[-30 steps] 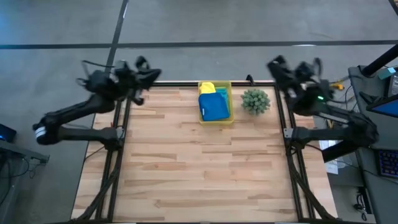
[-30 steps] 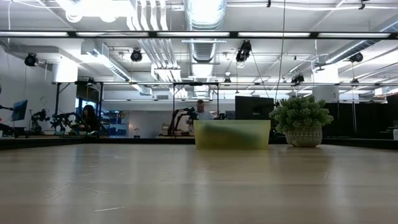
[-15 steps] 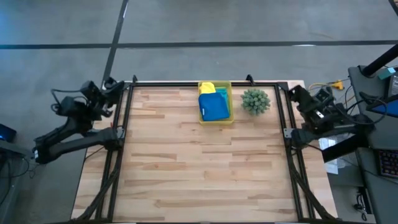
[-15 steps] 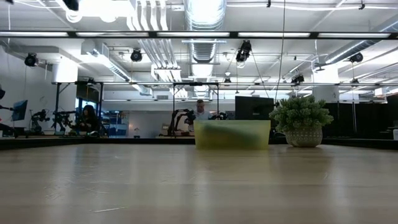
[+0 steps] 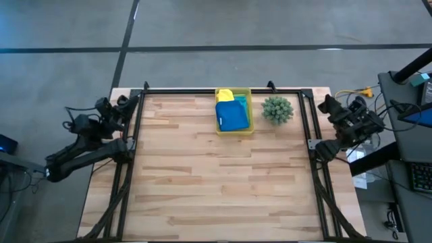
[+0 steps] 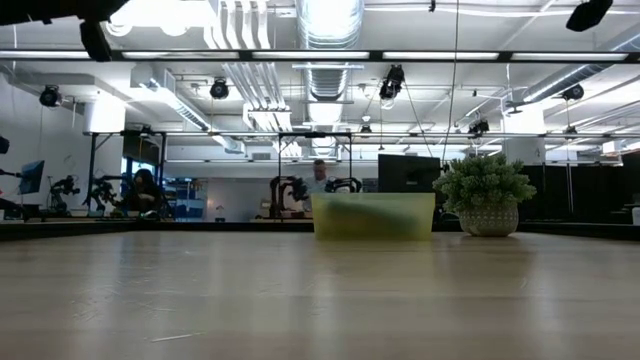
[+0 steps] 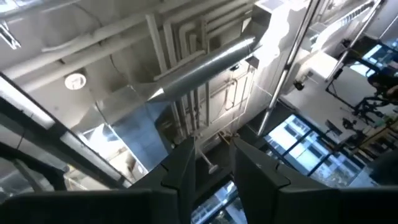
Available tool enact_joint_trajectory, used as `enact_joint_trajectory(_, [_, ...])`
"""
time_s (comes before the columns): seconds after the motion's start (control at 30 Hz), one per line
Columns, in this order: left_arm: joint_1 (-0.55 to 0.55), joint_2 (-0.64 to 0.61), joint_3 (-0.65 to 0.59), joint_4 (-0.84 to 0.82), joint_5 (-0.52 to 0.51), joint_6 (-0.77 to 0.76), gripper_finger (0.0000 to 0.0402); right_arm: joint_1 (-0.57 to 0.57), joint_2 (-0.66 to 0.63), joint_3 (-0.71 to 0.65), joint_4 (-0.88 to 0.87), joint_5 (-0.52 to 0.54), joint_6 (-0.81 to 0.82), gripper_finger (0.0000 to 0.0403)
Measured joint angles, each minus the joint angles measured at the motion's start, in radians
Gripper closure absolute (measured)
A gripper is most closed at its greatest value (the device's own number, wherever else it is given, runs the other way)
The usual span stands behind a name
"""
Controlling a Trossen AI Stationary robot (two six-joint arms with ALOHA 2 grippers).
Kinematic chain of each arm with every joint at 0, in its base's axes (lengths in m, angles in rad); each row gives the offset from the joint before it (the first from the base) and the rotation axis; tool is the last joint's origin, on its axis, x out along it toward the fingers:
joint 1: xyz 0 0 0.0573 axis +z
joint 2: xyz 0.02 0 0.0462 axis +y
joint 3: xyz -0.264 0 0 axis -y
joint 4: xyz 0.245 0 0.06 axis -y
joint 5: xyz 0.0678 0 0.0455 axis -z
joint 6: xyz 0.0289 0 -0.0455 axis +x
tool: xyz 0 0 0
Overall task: Fold microfiber towels
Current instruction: Return to Home Position
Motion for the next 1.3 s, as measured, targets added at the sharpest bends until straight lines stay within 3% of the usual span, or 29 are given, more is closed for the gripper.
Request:
enact_joint_trajectory(0.37, [0.000,0.052,-0.028,0.014,0.018,-0.022,0.0402,-0.048,-0.024,-0.065,-0.042,0.024,0.075,0.0323])
enact_joint_trajectory(0.63, [0.000,0.071,-0.030,0.019,0.020,-0.022,0.0402,-0.313,-0.018,-0.139,-0.028,-0.114,0.305,0.0326])
enact_joint_trajectory(0.8, [0.000,0.016,-0.068,0.020,0.021,-0.017,0.0402,-0.455,-0.096,-0.149,0.019,-0.217,0.302,0.0326])
enact_joint_trajectory(0.97, [0.000,-0.117,-0.156,0.036,0.018,-0.053,0.0401,-0.469,-0.096,-0.161,-0.019,-0.337,0.362,0.0324])
enact_joint_trajectory(1.07, [-0.005,-0.104,-0.192,0.027,0.018,-0.083,0.0401,-0.464,-0.097,-0.187,-0.028,-0.399,0.423,0.0322])
enact_joint_trajectory(1.3, [-0.080,-0.106,-0.313,0.189,0.047,-0.158,0.0401,-0.458,-0.096,-0.262,-0.099,-0.322,0.499,0.0326])
